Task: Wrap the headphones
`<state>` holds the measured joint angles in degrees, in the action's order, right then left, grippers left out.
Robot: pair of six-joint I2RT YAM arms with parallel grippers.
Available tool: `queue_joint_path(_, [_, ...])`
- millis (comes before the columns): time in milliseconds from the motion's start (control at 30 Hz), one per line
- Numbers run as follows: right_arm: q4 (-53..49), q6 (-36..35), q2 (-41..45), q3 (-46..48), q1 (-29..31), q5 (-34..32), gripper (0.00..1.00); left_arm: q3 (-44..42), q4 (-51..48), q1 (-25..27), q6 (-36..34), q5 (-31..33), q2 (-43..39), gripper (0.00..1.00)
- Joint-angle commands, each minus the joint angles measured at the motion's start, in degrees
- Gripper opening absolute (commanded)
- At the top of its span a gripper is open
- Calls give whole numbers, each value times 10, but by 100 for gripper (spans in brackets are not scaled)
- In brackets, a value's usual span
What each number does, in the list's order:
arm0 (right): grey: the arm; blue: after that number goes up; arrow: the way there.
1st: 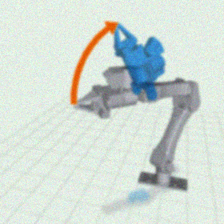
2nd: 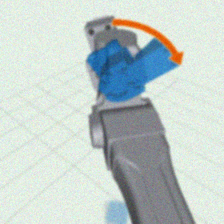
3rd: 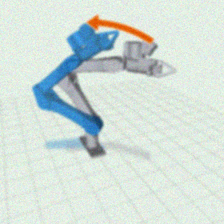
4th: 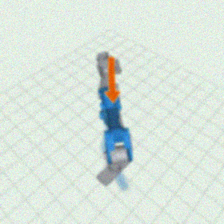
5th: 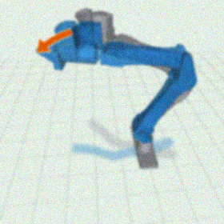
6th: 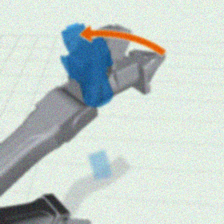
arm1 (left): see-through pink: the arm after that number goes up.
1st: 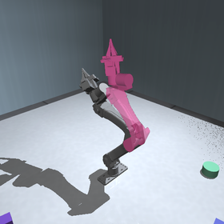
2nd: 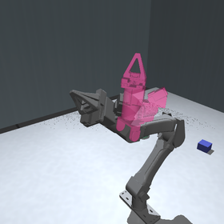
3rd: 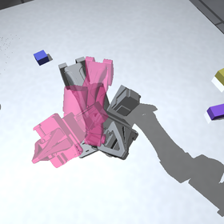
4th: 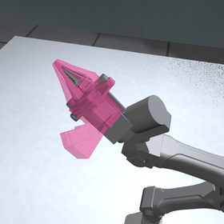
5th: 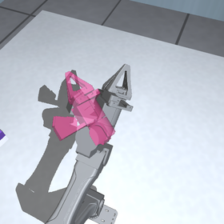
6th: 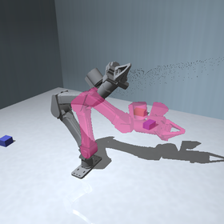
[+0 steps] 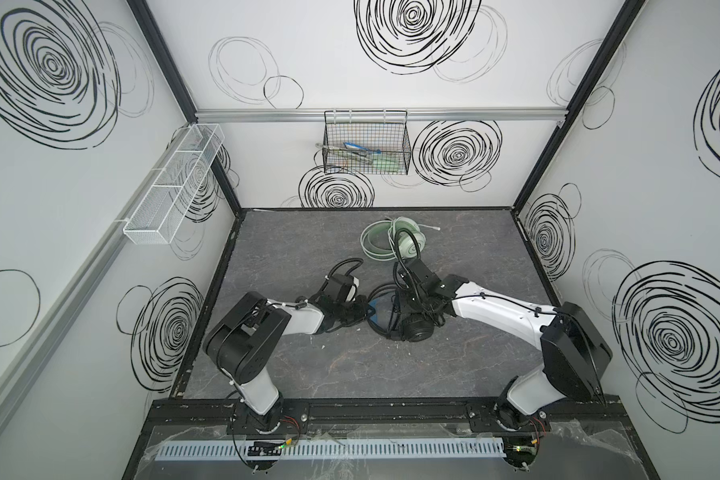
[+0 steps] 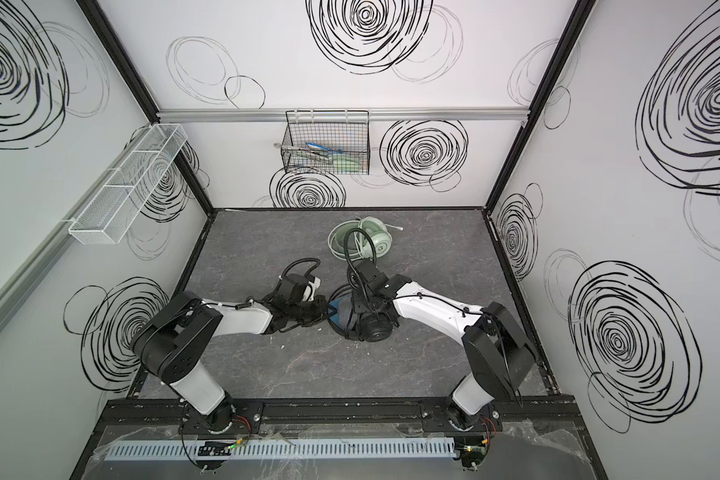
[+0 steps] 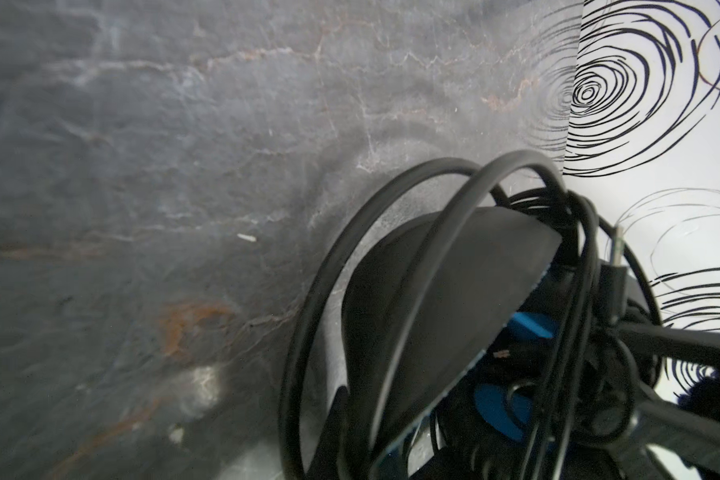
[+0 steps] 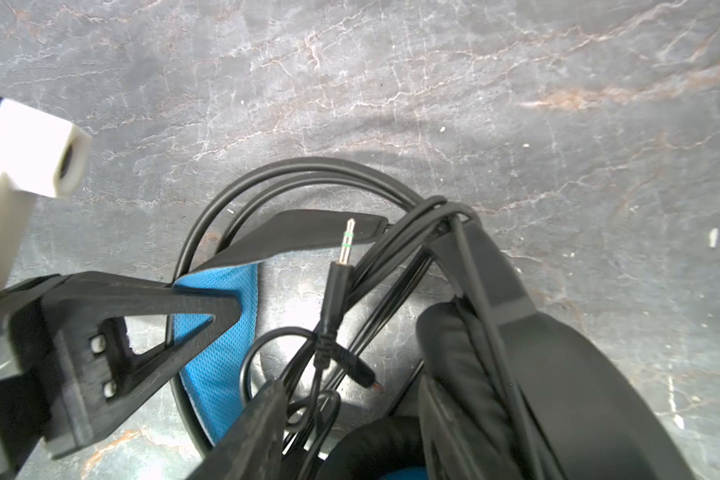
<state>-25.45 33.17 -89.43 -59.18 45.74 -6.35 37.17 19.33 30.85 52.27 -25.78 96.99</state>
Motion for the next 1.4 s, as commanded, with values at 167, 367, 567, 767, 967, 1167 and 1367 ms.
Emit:
queue_joint_path(167, [-52,0,20,-9,6,-27,56,-10,21,-10,-7,-9,-13,0])
queue_joint_path(367, [-72,-6,33,-16,16,-46,58,-8,21,-16,-7,-8,-13,0])
queue_joint_path(567, [-88,-7,48,-22,24,-66,58,-5,17,-16,-7,-5,-14,0])
queue_joint_path(767, [-112,-12,41,-24,23,-88,51,-4,11,-14,-9,-2,-17,0])
queue_joint_path(967, [-101,-24,51,-38,28,-95,50,-5,10,-12,-9,0,-21,0])
queue_joint_path(1167, [-38,-82,106,-38,40,12,52,-4,9,-10,-8,2,-22,0])
queue_joint_path(1367, [-32,-110,132,-7,92,77,67,-1,11,-10,-7,2,-19,0])
